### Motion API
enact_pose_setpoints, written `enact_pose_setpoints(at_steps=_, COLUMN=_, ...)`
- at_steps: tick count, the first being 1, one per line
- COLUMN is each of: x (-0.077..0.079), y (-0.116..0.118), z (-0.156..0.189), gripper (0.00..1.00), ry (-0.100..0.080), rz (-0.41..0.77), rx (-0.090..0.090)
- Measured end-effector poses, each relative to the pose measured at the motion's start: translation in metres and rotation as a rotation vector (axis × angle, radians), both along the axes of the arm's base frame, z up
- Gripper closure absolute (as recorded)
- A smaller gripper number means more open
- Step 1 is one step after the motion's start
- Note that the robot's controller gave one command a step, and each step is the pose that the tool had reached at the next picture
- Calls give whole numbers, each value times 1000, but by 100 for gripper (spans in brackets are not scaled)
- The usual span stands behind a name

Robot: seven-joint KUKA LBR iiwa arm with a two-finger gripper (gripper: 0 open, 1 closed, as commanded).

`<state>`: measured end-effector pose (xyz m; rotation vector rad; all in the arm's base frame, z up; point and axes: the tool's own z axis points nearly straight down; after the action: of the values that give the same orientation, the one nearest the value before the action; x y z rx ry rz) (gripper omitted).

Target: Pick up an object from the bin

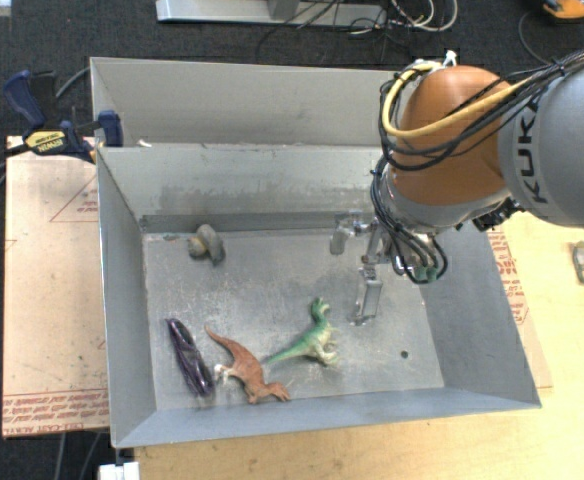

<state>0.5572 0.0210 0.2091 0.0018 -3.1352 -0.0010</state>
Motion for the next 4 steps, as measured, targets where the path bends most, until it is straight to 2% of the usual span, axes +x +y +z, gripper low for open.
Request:
enact_pose_setpoints(at_steps=1, x=1, y=0, z=5, gripper=0, ry=-8, rz=-1, rx=0)
enact_pose_setpoints(at_steps=2, x=-19, y=3, z=-92, gripper=0, ry=-4, rz=131, rx=1)
enact_pose_setpoints(at_steps=3, x=-43, y=13, z=-122, gripper=0, ry=-8, rz=125, rx=2)
enact_pose_setpoints(at_steps=4, x=-49, y=1, z=-138, gripper=100, ry=-4, rz=740, rx=4)
